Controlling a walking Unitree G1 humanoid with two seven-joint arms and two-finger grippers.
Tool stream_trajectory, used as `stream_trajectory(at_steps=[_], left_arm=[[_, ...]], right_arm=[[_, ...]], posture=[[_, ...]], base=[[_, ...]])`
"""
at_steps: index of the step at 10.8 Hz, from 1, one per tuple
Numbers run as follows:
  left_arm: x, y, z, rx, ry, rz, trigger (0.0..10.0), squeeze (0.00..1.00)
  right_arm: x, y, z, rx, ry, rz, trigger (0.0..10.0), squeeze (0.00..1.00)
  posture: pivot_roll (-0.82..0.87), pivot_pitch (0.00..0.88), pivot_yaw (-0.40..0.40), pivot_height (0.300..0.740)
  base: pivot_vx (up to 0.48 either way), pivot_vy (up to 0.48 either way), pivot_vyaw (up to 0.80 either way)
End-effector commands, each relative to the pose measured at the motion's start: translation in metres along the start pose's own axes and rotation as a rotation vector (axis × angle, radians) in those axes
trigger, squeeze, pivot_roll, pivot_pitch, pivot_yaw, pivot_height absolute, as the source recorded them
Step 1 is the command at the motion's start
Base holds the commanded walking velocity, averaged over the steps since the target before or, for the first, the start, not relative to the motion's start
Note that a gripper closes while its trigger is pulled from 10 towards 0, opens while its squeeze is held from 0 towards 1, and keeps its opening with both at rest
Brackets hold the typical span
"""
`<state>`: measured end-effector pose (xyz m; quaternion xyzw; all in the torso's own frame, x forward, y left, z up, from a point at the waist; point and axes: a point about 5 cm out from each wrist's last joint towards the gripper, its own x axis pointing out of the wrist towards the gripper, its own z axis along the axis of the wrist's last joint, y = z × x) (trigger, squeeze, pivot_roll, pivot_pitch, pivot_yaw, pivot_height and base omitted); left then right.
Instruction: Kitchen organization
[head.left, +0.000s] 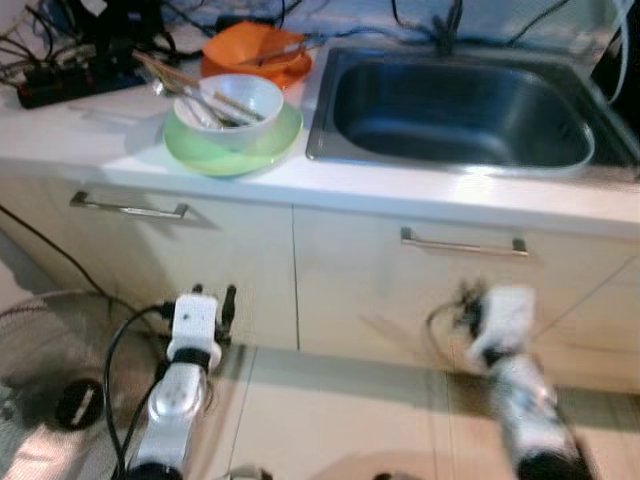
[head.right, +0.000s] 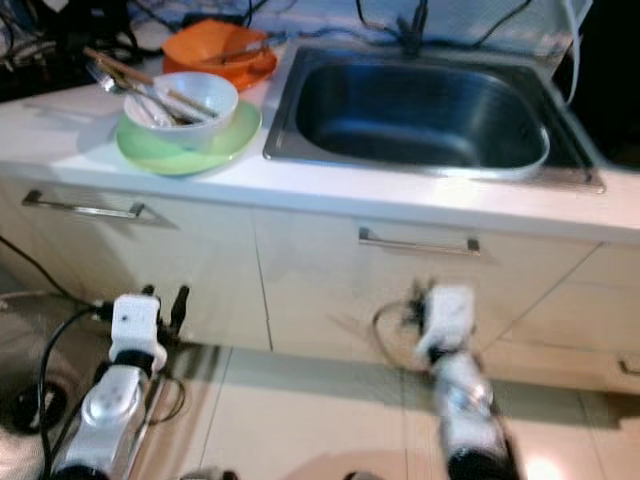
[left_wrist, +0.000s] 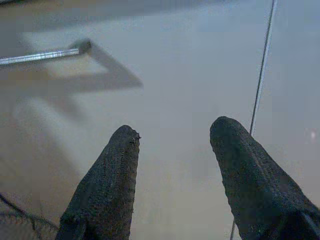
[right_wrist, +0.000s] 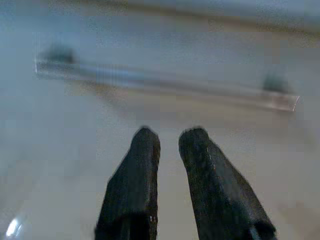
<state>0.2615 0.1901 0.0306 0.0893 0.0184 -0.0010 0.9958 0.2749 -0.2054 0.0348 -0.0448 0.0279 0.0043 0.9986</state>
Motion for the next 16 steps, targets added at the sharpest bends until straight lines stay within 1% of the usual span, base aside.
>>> stream_trajectory(at_steps=[1, 2, 3, 5, 6, 7, 8, 9, 10, 11, 12, 14, 16], left_arm=[[0.001, -0.001, 0.010, 0.017, -0.052, 0.003, 10.0, 0.00], [0.001, -0.001, 0.021, 0.030, -0.090, 0.005, 10.0, 0.00], [0.003, -0.001, 0.032, 0.035, -0.127, 0.014, 10.0, 0.00], [0.017, -0.001, 0.069, 0.045, -0.247, 0.032, 10.0, 0.00], [0.023, -0.002, 0.089, 0.050, -0.302, 0.033, 10.0, 0.00], [0.029, -0.003, 0.104, 0.047, -0.342, 0.032, 10.0, 0.00], [0.035, -0.003, 0.118, 0.033, -0.374, 0.037, 10.0, 0.00], [0.039, -0.003, 0.124, 0.026, -0.383, 0.044, 10.0, 0.00], [0.051, -0.005, 0.138, 0.000, -0.403, 0.055, 10.0, 0.00], [0.057, -0.010, 0.145, -0.020, -0.410, 0.046, 10.0, 0.00], [0.057, -0.016, 0.147, -0.030, -0.413, 0.023, 10.0, 0.00], [0.058, -0.019, 0.148, -0.035, -0.412, 0.005, 10.0, 0.00], [0.060, -0.018, 0.149, -0.034, -0.413, 0.003, 10.0, 0.00]], right_arm=[[-0.003, 0.003, 0.001, 0.008, -0.022, 0.014, 10.0, 0.00], [-0.002, 0.002, 0.018, -0.002, -0.085, 0.020, 10.0, 0.00], [0.001, 0.004, 0.036, 0.000, -0.140, 0.034, 10.0, 0.00], [0.015, 0.017, 0.078, 0.018, -0.283, 0.065, 10.0, 0.00], [0.021, 0.026, 0.101, 0.032, -0.351, 0.095, 10.0, 0.00], [0.025, 0.036, 0.118, 0.055, -0.384, 0.125, 10.0, 0.00], [0.028, 0.046, 0.128, 0.076, -0.395, 0.155, 10.0, 0.00], [0.031, 0.051, 0.129, 0.081, -0.388, 0.166, 10.0, 0.00], [0.041, 0.063, 0.132, 0.109, -0.366, 0.174, 10.0, 0.00], [0.049, 0.070, 0.137, 0.123, -0.351, 0.174, 10.0, 0.00], [0.052, 0.076, 0.145, 0.125, -0.371, 0.196, 10.0, 0.00], [0.055, 0.079, 0.148, 0.096, -0.378, 0.199, 10.0, 0.00], [0.057, 0.076, 0.148, 0.126, -0.378, 0.186, 10.0, 0.00]], posture=[[0.03, 0.086, -0.007, 0.740], [0.03, 0.092, -0.009, 0.740], [0.03, 0.098, -0.015, 0.740], [0.04, 0.106, -0.024, 0.740], [0.04, 0.106, -0.024, 0.740], [0.03, 0.107, -0.027, 0.740], [0.04, 0.103, -0.029, 0.740], [0.04, 0.102, -0.030, 0.740], [0.06, 0.096, -0.036, 0.740], [0.06, 0.089, -0.036, 0.740], [0.07, 0.087, -0.038, 0.740], [0.07, 0.083, -0.039, 0.740], [0.07, 0.082, -0.035, 0.740]], base=[[0.000, 0.000, 0.00], [0.000, 0.000, 0.00], [0.000, 0.000, 0.00], [0.000, 0.000, 0.00], [0.000, 0.000, 0.00], [0.000, 0.000, 0.00], [0.000, 0.000, 0.00], [0.000, 0.000, 0.00], [0.000, 0.000, 0.00], [0.000, 0.000, 0.00], [0.000, 0.000, 0.00], [0.000, 0.000, 0.72], [0.000, 0.000, 0.00]])
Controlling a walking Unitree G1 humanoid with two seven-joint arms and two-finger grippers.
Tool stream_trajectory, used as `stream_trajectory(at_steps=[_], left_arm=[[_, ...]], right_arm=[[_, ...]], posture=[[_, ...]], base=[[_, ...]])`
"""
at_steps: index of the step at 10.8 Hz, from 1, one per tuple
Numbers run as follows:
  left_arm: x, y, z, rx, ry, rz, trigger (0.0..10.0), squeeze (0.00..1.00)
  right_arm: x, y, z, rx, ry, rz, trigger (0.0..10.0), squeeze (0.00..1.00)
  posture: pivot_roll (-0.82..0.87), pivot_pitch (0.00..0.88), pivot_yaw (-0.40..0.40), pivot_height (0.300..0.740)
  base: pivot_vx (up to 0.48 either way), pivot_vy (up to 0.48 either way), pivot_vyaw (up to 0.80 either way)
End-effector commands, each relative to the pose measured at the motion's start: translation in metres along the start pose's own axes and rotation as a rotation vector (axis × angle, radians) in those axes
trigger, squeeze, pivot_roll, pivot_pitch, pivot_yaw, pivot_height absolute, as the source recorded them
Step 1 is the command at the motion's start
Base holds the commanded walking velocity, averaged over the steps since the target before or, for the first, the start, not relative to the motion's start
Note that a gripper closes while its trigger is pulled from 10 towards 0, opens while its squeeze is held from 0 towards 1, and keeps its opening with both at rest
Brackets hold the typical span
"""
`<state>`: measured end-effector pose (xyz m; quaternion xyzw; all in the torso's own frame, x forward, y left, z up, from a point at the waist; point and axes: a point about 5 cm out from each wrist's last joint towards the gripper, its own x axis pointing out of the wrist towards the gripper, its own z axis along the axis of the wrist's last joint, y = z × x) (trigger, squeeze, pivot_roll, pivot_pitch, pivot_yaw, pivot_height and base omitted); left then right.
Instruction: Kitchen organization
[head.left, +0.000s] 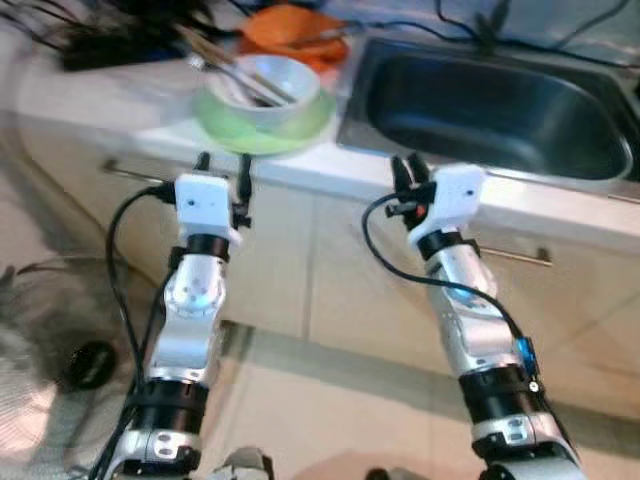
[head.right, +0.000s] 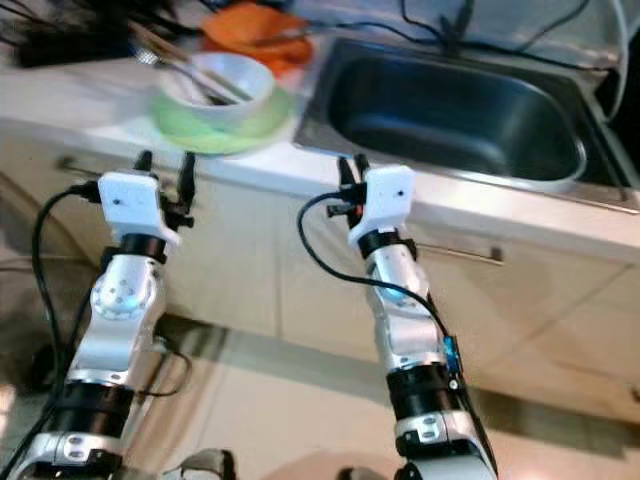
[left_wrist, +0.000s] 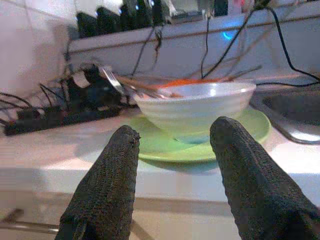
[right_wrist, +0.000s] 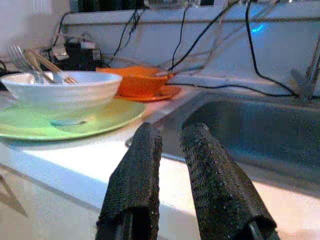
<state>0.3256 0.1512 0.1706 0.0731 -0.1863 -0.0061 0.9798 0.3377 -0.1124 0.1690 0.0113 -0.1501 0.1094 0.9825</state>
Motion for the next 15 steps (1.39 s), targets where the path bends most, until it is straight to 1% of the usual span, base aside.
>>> stream_trajectory(at_steps=[1, 3, 6, 7, 10, 11, 13, 15], left_arm=[[0.0023, -0.0047, 0.0018, -0.009, -0.001, -0.022, 10.0, 0.00], [0.0030, -0.0054, 0.0025, -0.009, -0.002, -0.028, 10.0, 0.00], [0.0046, -0.0063, 0.0060, -0.009, -0.013, -0.037, 10.0, 0.00], [0.0054, -0.0059, 0.0081, -0.010, -0.021, -0.034, 10.0, 0.00], [0.0056, -0.0054, 0.0100, -0.011, -0.029, -0.029, 10.0, 0.00], [0.0055, -0.0054, 0.0109, -0.012, -0.033, -0.027, 10.0, 0.00], [0.0050, -0.0060, 0.0111, -0.012, -0.035, -0.027, 10.0, 0.00], [0.0039, -0.0061, 0.0103, -0.018, -0.032, -0.022, 10.0, 0.00]], right_arm=[[0.0021, -0.0056, 0.0028, 0.014, -0.014, -0.019, 10.0, 0.00], [0.0032, -0.0053, 0.0028, 0.010, -0.015, -0.018, 10.0, 0.00], [0.0035, -0.0062, 0.0013, 0.042, -0.007, -0.029, 10.0, 0.00], [0.0040, -0.0058, 0.0026, 0.040, -0.013, -0.018, 10.0, 0.00], [0.0037, -0.0007, 0.0037, 0.011, -0.029, 0.009, 10.0, 0.00], [0.0037, -0.0002, 0.0038, 0.005, -0.031, 0.015, 10.0, 0.00], [0.0038, 0.0001, 0.0035, 0.002, -0.032, 0.021, 10.0, 0.00], [0.0042, -0.0008, 0.0029, 0.028, -0.032, 0.014, 10.0, 0.00]], posture=[[0.07, 0.081, -0.034, 0.740], [0.07, 0.082, -0.032, 0.740], [0.07, 0.085, -0.032, 0.740], [0.07, 0.085, -0.034, 0.740], [0.08, 0.085, -0.035, 0.740], [0.08, 0.083, -0.036, 0.740], [0.08, 0.077, -0.037, 0.740], [0.08, 0.070, -0.037, 0.740]], base=[[0.000, 0.000, 0.00], [0.000, 0.000, 0.00], [0.000, 0.000, 0.00], [0.000, 0.000, -0.80], [0.000, 0.000, 0.00], [0.244, 0.000, 0.41], [0.249, 0.000, 0.00], [0.257, 0.000, 0.00]])
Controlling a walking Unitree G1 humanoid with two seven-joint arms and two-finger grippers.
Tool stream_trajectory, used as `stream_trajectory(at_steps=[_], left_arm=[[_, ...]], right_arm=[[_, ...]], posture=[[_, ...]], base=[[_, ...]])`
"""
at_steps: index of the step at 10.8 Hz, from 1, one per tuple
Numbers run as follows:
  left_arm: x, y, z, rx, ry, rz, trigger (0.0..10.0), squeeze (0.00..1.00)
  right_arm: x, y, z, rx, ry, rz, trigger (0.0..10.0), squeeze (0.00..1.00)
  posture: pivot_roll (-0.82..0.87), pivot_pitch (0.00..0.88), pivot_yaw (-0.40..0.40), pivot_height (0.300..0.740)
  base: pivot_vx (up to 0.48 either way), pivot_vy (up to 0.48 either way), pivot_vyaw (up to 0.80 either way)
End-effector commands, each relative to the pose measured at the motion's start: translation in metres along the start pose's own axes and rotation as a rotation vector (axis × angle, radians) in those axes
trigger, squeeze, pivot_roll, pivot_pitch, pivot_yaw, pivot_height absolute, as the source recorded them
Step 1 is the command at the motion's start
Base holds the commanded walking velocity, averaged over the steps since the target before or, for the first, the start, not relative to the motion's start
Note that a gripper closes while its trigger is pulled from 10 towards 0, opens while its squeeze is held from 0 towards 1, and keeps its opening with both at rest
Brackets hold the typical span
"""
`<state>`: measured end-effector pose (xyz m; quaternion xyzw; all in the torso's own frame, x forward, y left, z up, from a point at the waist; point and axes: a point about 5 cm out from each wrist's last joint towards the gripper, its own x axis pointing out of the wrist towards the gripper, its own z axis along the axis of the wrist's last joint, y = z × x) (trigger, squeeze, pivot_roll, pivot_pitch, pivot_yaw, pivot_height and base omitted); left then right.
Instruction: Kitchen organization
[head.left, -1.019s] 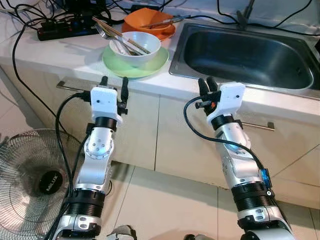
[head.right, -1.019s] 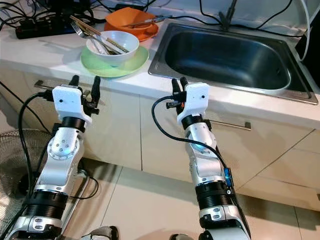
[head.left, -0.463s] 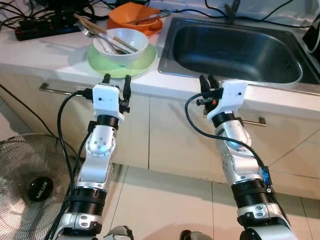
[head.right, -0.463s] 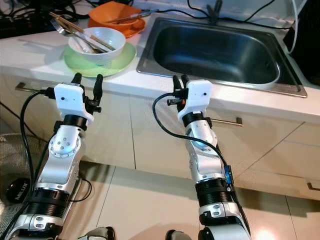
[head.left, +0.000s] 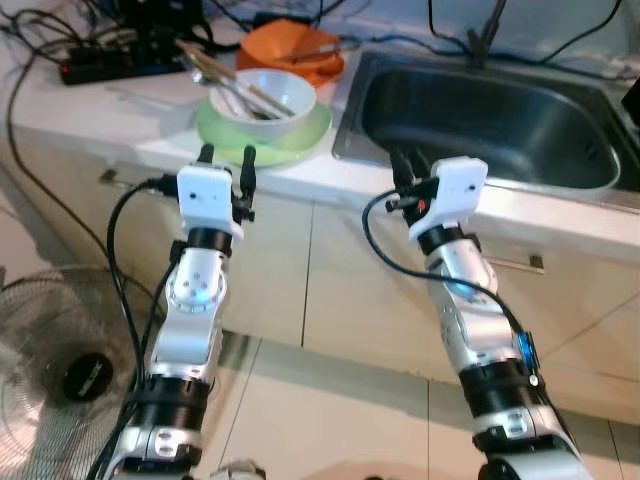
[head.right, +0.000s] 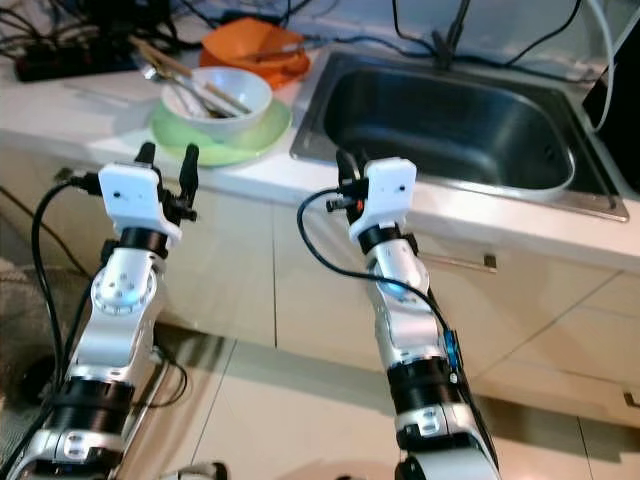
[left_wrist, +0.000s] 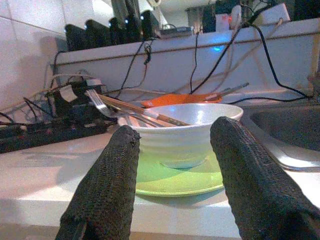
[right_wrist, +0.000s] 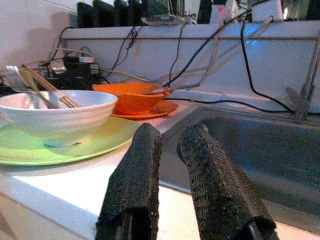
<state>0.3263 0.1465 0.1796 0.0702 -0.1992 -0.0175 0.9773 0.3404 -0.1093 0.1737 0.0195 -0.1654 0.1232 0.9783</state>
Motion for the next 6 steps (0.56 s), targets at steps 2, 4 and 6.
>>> stream_trajectory(at_steps=[2, 4, 6], left_arm=[[-0.0006, -0.0028, 0.0015, -0.011, -0.003, 0.000, 10.0, 0.00], [-0.0004, -0.0007, 0.0028, -0.008, -0.007, 0.008, 10.0, 0.00], [-0.0005, 0.0007, 0.0040, -0.006, -0.011, 0.014, 10.0, 0.00]], right_arm=[[-0.0002, -0.0024, -0.0009, 0.006, 0.002, -0.006, 10.0, 0.00], [0.0001, -0.0004, -0.0007, -0.020, -0.002, 0.008, 10.0, 0.00], [-0.0003, -0.0013, -0.0019, 0.018, 0.000, -0.011, 10.0, 0.00]], posture=[[0.08, 0.064, -0.039, 0.740], [0.08, 0.068, -0.040, 0.740], [0.09, 0.075, -0.040, 0.740]], base=[[0.283, 0.000, 0.00], [0.294, 0.000, 0.27], [0.294, 0.000, 0.23]])
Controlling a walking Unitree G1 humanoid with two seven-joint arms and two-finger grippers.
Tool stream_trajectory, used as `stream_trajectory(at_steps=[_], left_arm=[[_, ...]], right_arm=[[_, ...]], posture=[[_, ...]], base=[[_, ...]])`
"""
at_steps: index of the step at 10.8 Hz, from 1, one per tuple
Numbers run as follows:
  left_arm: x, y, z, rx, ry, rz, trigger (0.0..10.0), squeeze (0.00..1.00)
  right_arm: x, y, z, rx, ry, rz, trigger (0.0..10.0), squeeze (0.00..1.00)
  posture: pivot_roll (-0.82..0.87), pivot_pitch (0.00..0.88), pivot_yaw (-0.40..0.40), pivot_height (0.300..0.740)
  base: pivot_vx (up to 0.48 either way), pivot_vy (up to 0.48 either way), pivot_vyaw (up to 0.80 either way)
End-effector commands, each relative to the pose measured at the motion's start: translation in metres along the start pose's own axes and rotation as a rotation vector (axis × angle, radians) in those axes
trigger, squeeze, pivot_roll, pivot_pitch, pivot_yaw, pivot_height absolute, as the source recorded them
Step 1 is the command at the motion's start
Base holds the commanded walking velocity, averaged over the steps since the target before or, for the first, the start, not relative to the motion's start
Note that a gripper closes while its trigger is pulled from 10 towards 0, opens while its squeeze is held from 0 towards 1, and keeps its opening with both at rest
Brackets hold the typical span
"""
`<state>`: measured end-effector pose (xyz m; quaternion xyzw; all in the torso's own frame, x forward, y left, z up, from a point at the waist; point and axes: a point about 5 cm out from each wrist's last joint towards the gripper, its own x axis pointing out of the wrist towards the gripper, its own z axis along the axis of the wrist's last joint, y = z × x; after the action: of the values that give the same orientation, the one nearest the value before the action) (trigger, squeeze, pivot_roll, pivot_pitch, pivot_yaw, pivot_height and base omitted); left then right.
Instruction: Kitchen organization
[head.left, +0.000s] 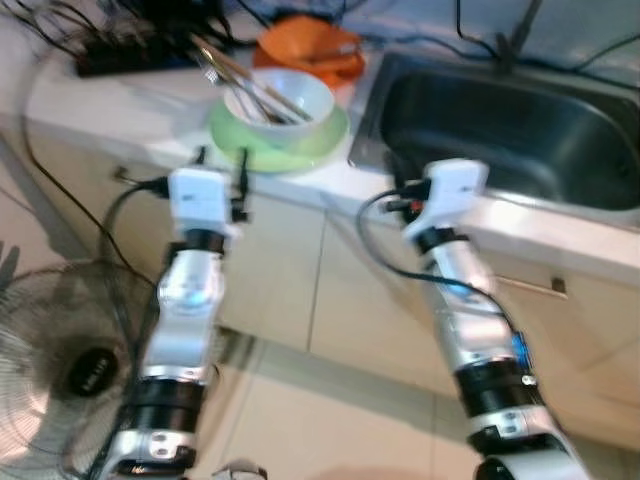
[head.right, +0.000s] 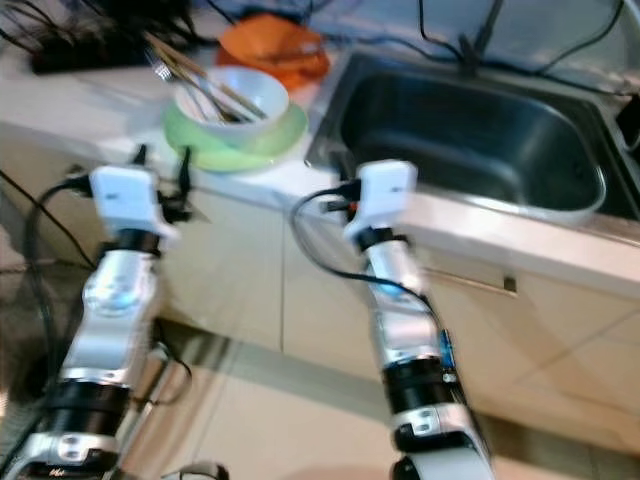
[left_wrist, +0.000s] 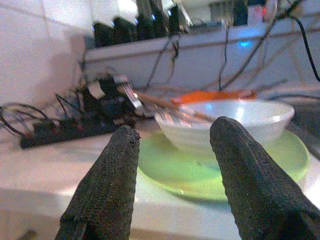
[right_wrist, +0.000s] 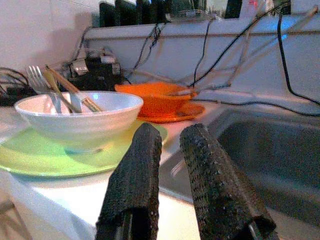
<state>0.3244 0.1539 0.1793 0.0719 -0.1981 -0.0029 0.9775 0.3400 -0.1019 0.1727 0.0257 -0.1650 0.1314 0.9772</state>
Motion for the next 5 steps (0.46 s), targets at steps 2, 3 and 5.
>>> stream_trajectory(at_steps=[2, 3, 5], left_arm=[[0.0015, -0.0061, 0.0048, -0.016, -0.017, -0.015, 10.0, 0.00], [0.0016, -0.0063, 0.0047, -0.014, -0.015, -0.018, 10.0, 0.00], [0.0016, -0.0058, 0.0049, -0.014, -0.015, -0.014, 10.0, 0.00]], right_arm=[[-0.0021, -0.0088, -0.0012, -0.011, 0.004, -0.022, 10.0, 0.00], [-0.0024, -0.0102, -0.0016, 0.003, 0.007, -0.030, 10.0, 0.00], [-0.0019, -0.0118, -0.0023, 0.017, 0.013, -0.040, 10.0, 0.00]], posture=[[0.09, 0.077, -0.036, 0.740], [0.08, 0.078, -0.035, 0.740], [0.09, 0.077, -0.035, 0.740]], base=[[0.319, 0.000, 0.00], [0.349, 0.000, 0.00], [0.352, 0.000, -0.40]])
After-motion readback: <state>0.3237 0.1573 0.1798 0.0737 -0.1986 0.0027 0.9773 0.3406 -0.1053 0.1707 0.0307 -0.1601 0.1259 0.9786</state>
